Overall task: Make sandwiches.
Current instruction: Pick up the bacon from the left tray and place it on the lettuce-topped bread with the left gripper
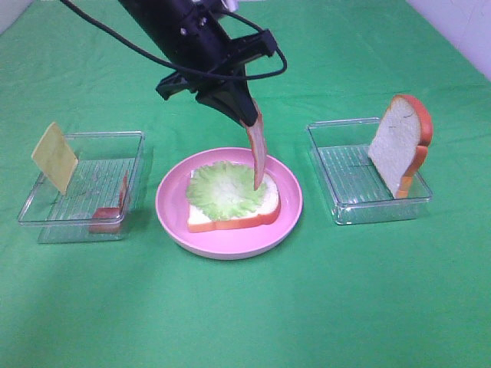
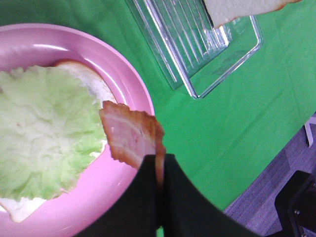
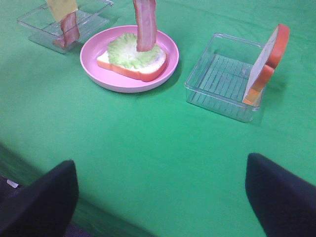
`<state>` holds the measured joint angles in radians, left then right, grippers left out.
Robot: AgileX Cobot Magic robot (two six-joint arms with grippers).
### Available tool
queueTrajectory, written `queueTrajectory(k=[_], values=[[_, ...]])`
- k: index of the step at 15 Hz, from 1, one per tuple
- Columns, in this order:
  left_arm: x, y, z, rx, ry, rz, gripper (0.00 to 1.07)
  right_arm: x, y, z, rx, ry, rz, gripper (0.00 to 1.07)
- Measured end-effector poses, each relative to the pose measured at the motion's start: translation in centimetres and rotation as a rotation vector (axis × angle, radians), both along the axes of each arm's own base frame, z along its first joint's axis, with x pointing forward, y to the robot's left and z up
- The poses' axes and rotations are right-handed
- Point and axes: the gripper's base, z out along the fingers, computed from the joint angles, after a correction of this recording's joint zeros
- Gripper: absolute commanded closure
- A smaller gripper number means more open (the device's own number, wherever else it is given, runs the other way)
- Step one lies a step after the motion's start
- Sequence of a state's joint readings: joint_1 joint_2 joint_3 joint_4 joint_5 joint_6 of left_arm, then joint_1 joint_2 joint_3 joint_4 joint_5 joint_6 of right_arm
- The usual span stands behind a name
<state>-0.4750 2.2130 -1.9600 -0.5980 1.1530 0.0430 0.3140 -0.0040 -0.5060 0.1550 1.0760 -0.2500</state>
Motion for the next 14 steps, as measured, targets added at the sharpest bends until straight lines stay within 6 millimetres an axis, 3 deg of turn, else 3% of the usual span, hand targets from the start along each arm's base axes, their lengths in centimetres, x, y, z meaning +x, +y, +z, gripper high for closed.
queueTrajectory(k=[4, 14], values=[[-0.2, -1.3, -2.6, 0.039, 0.035, -0.03, 1.07, 0.0, 0.0, 0.0, 0.0, 0.0, 0.0, 0.23], [1.1, 1.1, -3.8, 0.317, -0.076, 0.049, 1.07, 0.0, 0.0, 0.0, 0.0, 0.0, 0.0, 0.23]])
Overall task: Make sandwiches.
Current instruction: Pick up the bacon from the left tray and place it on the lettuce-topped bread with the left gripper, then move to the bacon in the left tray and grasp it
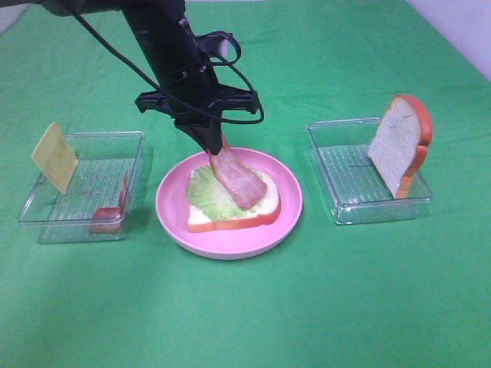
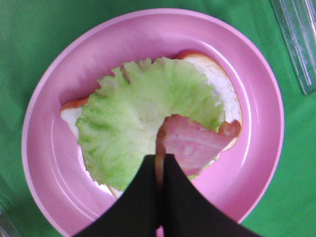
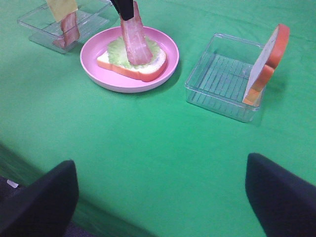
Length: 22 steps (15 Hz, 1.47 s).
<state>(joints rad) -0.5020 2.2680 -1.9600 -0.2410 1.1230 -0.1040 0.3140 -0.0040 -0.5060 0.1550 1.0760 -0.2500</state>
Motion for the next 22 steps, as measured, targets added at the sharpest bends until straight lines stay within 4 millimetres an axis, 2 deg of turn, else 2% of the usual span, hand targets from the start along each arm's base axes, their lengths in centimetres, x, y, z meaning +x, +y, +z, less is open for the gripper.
queueTrajectory(k=[2, 3, 6, 7, 9, 10, 12, 15, 19, 20, 21, 22], values=[[0.0, 0.0, 0.0, 0.003, 0.001, 0.006, 1.07, 0.0, 0.0, 0.0, 0.0, 0.0, 0.0, 0.23], [0.0, 0.0, 0.0, 0.005, 0.005, 0.004, 1.02, 0.0, 0.0, 0.0, 0.0, 0.0, 0.0, 0.23], [-0.2, 0.1, -0.1, 0.015, 0.025, 0.0, 0.68, 0.0, 0.0, 0.0, 0.0, 0.0, 0.0, 0.23], [-0.2, 0.1, -0.1, 0.015, 0.026, 0.0, 0.4, 0.0, 0.0, 0.0, 0.0, 0.0, 0.0, 0.23], [-0.2, 0.1, -0.1, 0.015, 0.027, 0.0, 0.23, 0.0, 0.0, 0.0, 0.0, 0.0, 0.0, 0.23], [-0.2, 0.1, -0.1, 0.015, 0.027, 0.0, 0.2, 0.0, 0.0, 0.0, 0.0, 0.0, 0.0, 0.23], [-0.2, 0.1, -0.1, 0.015, 0.027, 0.0, 0.2, 0.0, 0.0, 0.0, 0.0, 0.0, 0.0, 0.23], [-0.4, 0.3, 1.4, 0.01, -0.003, -0.003, 0.2, 0.0, 0.0, 0.0, 0.0, 0.0, 0.0, 0.23], [-1.2, 2.0, 5.5, 0.09, -0.08, 0.049, 0.2, 0.0, 0.0, 0.0, 0.0, 0.0, 0.0, 0.23], [-1.3, 2.2, 6.0, 0.097, -0.093, 0.071, 0.23, 0.0, 0.0, 0.0, 0.0, 0.0, 0.0, 0.23], [-1.7, 2.9, 8.3, 0.096, -0.14, 0.139, 0.31, 0.0, 0.0, 0.0, 0.0, 0.0, 0.0, 0.23], [-2.0, 3.3, 9.5, 0.096, -0.171, 0.15, 0.33, 0.0, 0.0, 0.0, 0.0, 0.0, 0.0, 0.23]])
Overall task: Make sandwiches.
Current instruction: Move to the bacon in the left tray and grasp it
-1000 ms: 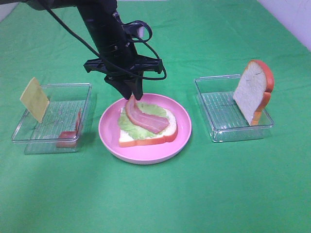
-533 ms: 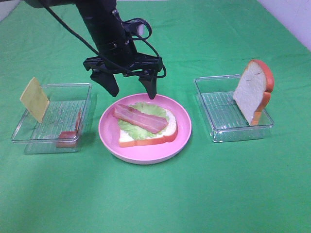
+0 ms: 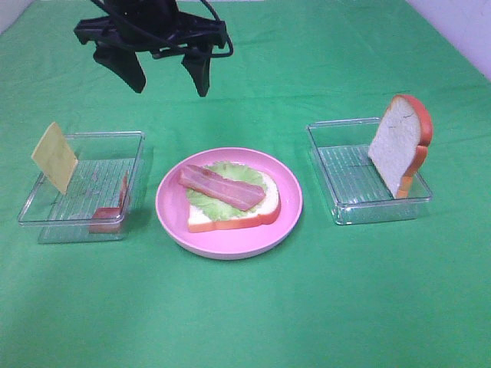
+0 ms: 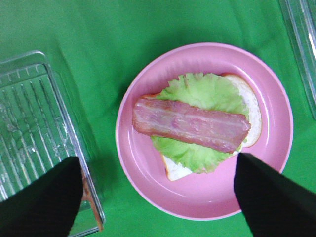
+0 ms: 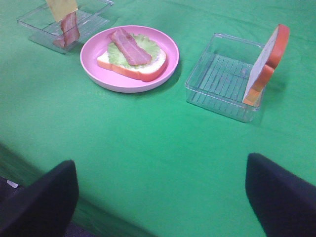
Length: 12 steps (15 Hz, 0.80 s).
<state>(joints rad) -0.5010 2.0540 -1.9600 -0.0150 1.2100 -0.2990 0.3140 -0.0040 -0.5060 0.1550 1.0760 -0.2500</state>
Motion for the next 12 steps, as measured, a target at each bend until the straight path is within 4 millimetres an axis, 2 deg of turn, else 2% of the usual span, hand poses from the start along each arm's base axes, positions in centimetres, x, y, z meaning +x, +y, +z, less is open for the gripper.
queueTrajectory(k=[3, 5, 8, 9, 12], values=[[-0.9, 0.7, 2.3, -0.004, -0.052, 0.01, 0.33, 0.0, 0.0, 0.0, 0.0, 0.0, 0.0, 0.23], [-2.5, 1.6, 2.4, 0.009, -0.026, 0.017, 0.34, 0.0, 0.0, 0.0, 0.0, 0.0, 0.0, 0.23], [-5.4, 3.6, 1.2, 0.066, 0.05, 0.083, 0.34, 0.0, 0.0, 0.0, 0.0, 0.0, 0.0, 0.23], [-6.4, 4.2, 0.0, 0.098, 0.092, 0.109, 0.34, 0.0, 0.0, 0.0, 0.0, 0.0, 0.0, 0.23], [-7.4, 4.9, -2.5, 0.148, 0.175, 0.126, 0.34, 0.0, 0.0, 0.0, 0.0, 0.0, 0.0, 0.23]])
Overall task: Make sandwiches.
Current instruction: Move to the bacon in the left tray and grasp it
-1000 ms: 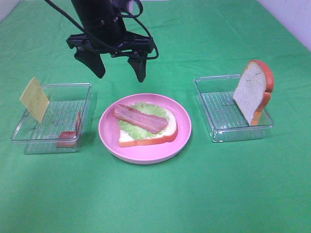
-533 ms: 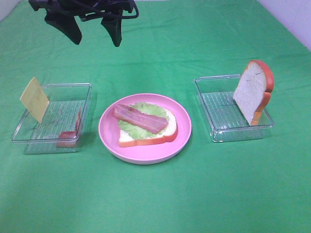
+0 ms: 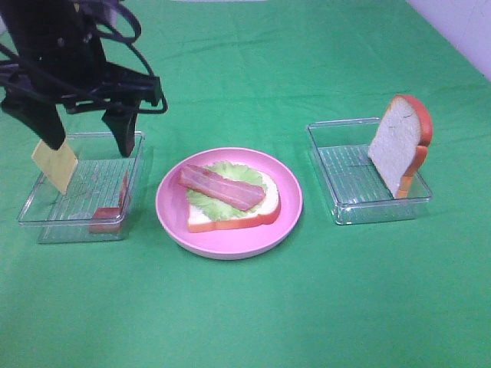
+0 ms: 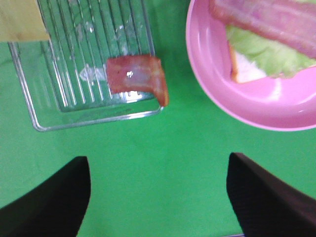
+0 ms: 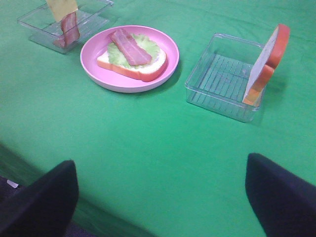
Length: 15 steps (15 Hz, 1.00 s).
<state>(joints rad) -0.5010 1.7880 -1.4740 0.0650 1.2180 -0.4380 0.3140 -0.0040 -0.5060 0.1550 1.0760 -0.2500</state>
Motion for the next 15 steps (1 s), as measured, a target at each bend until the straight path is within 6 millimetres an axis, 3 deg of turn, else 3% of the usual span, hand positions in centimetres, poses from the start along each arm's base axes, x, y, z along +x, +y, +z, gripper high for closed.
queueTrajectory(k=[8, 13, 15], values=[[1.6, 0.9, -5.1, 0.037, 0.033, 0.053, 0.34, 0.0, 0.0, 0.0, 0.0, 0.0, 0.0, 0.23], [2.8, 0.3, -7.6, 0.022, 0.028, 0.056, 0.34, 0.0, 0.0, 0.0, 0.0, 0.0, 0.0, 0.23], [2.9, 0.2, -8.8, 0.034, 0.055, 0.056, 0.41, 0.0, 0.0, 0.0, 0.0, 0.0, 0.0, 0.23]])
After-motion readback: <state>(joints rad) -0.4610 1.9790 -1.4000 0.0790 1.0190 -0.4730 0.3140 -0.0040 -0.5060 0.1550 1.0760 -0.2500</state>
